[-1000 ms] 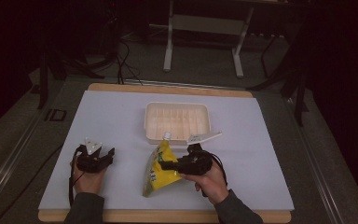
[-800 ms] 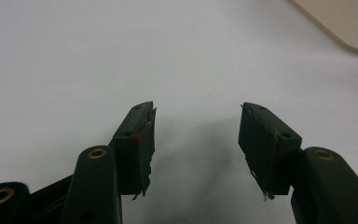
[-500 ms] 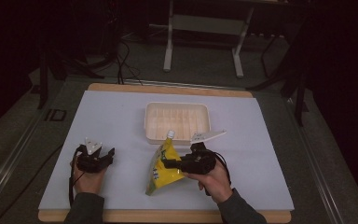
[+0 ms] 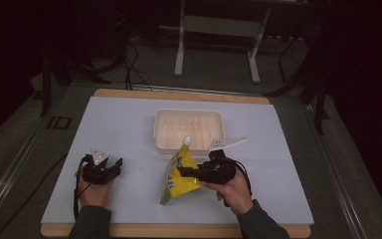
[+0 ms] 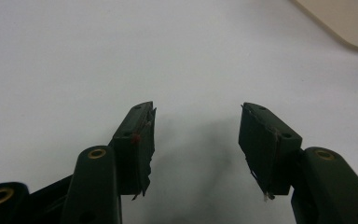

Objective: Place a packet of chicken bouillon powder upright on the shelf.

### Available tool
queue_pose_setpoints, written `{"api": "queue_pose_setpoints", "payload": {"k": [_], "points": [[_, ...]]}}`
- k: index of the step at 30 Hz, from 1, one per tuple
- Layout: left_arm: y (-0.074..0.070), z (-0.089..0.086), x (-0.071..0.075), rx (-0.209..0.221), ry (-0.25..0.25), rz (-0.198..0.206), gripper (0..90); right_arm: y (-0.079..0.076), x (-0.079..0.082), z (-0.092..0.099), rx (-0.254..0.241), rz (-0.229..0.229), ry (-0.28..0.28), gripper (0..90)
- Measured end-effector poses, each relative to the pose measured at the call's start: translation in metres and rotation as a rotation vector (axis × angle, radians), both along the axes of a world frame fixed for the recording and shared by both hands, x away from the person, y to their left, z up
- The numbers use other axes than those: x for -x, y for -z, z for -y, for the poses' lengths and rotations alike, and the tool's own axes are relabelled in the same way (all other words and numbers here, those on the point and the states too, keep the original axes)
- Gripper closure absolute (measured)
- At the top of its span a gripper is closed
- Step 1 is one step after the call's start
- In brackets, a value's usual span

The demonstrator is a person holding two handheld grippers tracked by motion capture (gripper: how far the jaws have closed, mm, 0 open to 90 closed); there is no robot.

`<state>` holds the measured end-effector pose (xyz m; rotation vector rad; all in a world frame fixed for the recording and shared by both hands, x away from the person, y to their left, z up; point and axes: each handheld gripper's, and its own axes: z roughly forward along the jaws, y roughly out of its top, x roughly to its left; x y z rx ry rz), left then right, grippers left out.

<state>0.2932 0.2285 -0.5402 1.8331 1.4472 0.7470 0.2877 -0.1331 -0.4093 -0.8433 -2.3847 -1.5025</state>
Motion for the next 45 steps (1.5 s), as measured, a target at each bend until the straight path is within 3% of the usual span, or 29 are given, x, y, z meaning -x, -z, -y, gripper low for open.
{"api": "queue_pose_setpoints", "payload": {"k": [45], "points": [[0.0,0.0,0.0,-0.005,-0.003,0.0,44.8,-0.032,-0.01,0.038,0.026,0.07,0.091,90.0]]}}
